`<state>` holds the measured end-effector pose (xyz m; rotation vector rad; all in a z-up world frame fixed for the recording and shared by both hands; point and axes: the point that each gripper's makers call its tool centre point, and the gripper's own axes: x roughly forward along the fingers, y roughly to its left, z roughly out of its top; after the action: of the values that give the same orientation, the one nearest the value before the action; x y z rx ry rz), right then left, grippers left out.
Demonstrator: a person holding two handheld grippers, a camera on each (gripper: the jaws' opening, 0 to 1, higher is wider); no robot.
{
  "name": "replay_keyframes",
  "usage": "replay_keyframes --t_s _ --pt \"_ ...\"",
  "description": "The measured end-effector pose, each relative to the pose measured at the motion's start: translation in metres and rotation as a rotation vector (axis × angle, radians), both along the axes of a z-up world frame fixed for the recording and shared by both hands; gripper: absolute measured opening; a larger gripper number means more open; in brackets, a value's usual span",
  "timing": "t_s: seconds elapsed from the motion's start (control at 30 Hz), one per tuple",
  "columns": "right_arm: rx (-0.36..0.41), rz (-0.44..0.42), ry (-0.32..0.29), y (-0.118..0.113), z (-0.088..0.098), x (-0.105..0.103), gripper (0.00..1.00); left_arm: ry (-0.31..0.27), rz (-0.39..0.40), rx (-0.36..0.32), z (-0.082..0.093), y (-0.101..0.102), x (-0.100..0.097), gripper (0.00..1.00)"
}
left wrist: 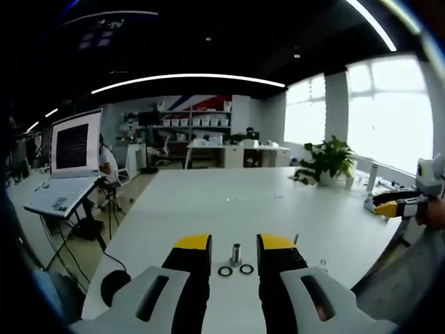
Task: Place the washer onto the threaded stud by aligning its center hole with the stud, sliding it down to the base, and recovering from edge contact or off-axis alignment until the washer reaches the visible bottom stop.
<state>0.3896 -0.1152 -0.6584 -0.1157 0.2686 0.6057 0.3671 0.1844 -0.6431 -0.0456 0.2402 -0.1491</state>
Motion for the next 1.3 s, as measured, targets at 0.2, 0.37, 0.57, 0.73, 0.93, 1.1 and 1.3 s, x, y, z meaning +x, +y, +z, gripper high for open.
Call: replay_keyframes --t_s 0.2,0.37,0.57,0.73,0.93,1.1,1.3 --pt "0.015 0.013 0.003 0.003 0.002 0.001 0.39 0.011 -0.003 -0.01 0.003 -0.005 -0.002 0.23" --pt "0.008 0.01 0.015 0.003 -0.002 0.0 0.39 0.014 -0.001 0.006 0.005 -0.01 -0.004 0.23" --pt "0.013 0.024 0.016 0.006 -0.001 -0.001 0.39 0.047 0.008 0.014 0.0 -0.007 -0.004 0.23" --pt "0.022 0.034 0.017 0.007 -0.001 -0.002 0.39 0.05 0.011 0.035 0.0 -0.009 -0.004 0.23" --pt "0.036 0.036 0.006 0.008 0.003 -0.003 0.38 0.072 0.031 0.071 -0.003 -0.006 -0.005 0.22" --pt "0.036 0.046 0.009 0.009 0.002 -0.004 0.38 0.081 0.032 0.081 -0.003 -0.008 -0.006 0.22" --pt "0.046 0.05 0.007 0.01 0.004 -0.004 0.38 0.124 0.031 0.133 -0.016 -0.002 -0.004 0.21"
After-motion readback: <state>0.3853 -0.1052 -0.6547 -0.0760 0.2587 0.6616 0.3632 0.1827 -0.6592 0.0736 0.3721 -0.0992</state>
